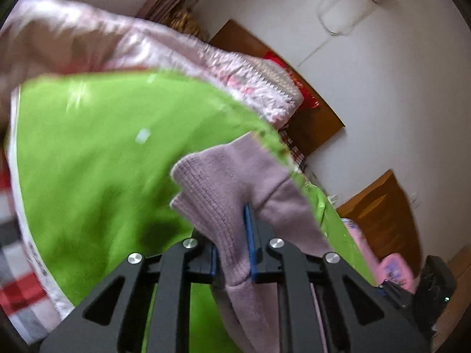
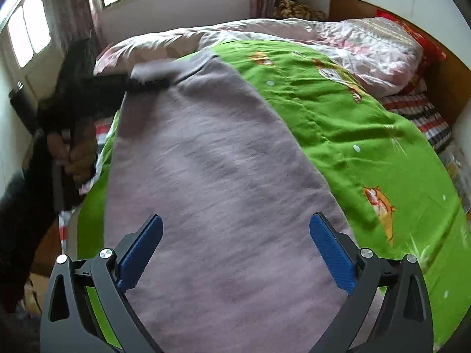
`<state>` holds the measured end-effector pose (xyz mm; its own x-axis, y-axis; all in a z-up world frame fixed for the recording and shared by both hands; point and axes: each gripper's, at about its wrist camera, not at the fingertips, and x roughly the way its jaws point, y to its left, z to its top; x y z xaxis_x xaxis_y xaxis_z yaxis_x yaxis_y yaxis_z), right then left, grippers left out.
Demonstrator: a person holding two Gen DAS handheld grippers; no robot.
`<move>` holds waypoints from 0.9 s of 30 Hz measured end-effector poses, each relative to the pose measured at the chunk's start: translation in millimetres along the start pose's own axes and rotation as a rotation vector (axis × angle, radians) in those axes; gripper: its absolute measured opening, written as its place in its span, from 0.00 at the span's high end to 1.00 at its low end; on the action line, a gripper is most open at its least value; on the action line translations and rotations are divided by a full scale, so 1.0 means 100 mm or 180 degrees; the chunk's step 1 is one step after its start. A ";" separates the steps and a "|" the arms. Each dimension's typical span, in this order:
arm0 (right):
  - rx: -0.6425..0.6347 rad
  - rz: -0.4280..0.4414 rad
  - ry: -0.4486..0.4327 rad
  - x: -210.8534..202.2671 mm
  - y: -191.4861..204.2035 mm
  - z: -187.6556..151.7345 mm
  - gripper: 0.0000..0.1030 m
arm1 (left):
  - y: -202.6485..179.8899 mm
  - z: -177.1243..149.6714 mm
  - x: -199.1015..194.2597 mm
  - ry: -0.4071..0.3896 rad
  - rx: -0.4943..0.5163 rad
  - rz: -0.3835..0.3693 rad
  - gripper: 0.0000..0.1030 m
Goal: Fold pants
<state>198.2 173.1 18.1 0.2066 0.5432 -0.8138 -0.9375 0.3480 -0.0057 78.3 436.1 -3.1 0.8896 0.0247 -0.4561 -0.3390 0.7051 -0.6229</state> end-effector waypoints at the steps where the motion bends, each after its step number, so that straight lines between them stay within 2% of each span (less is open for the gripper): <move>1: -0.0058 0.0001 0.0036 0.00 0.04 -0.03 0.06 | -0.13 0.04 -0.06 -0.0054 0.0113 0.0006 0.86; 4: -0.0270 -0.0022 0.0283 0.19 0.21 -0.15 0.05 | -0.49 0.11 -0.22 -0.0187 0.0480 0.0039 0.86; 6: -0.0187 0.0038 0.0078 0.20 0.18 -0.22 0.04 | -0.66 0.13 -0.29 -0.0245 0.0599 0.0010 0.86; 10: -0.0143 -0.0050 0.0104 0.13 0.21 -0.24 0.05 | -1.00 0.11 -0.41 -0.0329 0.0883 0.0023 0.86; 12: -0.0153 0.0066 0.0065 0.08 0.28 -0.25 0.05 | -1.13 0.06 -0.48 -0.0373 0.0986 0.0021 0.86; 14: -0.0181 0.0073 0.0073 0.10 0.37 -0.31 0.05 | -1.21 0.03 -0.49 -0.0408 0.1009 0.0011 0.86; 16: -0.0245 0.0002 -0.0069 0.06 0.42 -0.36 0.05 | -1.29 0.01 -0.52 -0.0437 0.0996 -0.0017 0.86; 19: -0.0165 0.0105 -0.0017 0.00 0.35 -0.35 0.05 | -1.41 -0.03 -0.56 -0.0471 0.1050 -0.0039 0.86; 22: 0.0054 0.0161 -0.0276 -0.19 0.06 -0.26 0.05 | -1.56 -0.08 -0.62 -0.0496 0.1152 -0.0087 0.86; 24: 0.0226 0.0129 -0.0324 -0.17 -0.18 -0.19 0.05 | -1.70 -0.13 -0.67 -0.0510 0.1244 -0.0144 0.86; 27: 0.0337 0.0297 0.0034 0.20 -0.48 -0.11 0.04 | -1.92 -0.21 -0.72 -0.0529 0.1372 -0.0227 0.86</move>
<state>244.1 159.2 -3.8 0.1164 0.5691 -0.8140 -0.9176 0.3753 0.1312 73.3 284.3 135.6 0.9550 0.0540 -0.2918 -0.1484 0.9384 -0.3121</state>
